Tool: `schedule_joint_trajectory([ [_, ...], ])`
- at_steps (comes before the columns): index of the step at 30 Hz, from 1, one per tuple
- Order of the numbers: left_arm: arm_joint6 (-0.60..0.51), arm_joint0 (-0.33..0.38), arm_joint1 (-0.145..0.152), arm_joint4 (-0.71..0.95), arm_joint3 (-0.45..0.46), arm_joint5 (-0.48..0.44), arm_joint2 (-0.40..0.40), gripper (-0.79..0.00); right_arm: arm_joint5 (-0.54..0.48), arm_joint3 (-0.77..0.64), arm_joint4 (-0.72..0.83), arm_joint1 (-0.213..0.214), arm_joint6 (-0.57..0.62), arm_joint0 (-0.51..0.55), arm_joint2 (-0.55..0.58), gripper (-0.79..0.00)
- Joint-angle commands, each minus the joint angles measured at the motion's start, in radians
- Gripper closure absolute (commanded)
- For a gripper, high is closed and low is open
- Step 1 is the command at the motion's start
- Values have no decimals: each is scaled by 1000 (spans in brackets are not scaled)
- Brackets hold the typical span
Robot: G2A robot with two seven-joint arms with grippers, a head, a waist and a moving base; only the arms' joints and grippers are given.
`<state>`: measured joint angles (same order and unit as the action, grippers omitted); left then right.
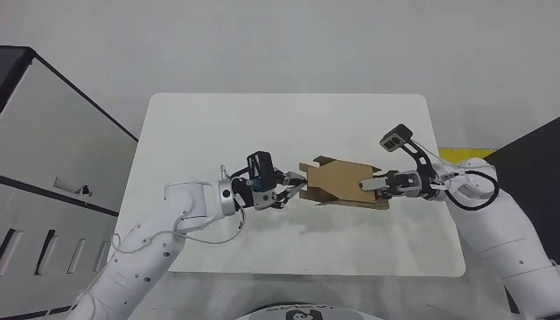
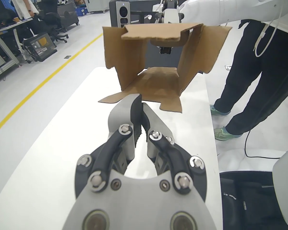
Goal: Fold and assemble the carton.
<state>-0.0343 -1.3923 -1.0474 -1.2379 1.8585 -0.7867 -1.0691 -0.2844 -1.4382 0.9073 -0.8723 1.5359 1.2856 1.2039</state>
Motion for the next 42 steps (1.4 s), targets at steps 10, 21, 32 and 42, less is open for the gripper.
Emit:
schedule_joint_trajectory([
  [10, -5, 17, -4, -5, 5, -8, 27, 0, 0, 6, -25, -6, 0, -5, -7, 0],
  [21, -5, 23, -6, -16, 28, -12, 51, 0, 0, -1, -40, -15, 0, 7, 7, 0],
  [32, -14, 39, -11, -28, 28, -16, 85, 0, 0, -11, -64, -26, 0, 16, 11, 0],
  [42, -35, 48, -14, -42, 29, 7, 102, 0, 0, -10, -79, -30, 0, 13, 2, 0],
])
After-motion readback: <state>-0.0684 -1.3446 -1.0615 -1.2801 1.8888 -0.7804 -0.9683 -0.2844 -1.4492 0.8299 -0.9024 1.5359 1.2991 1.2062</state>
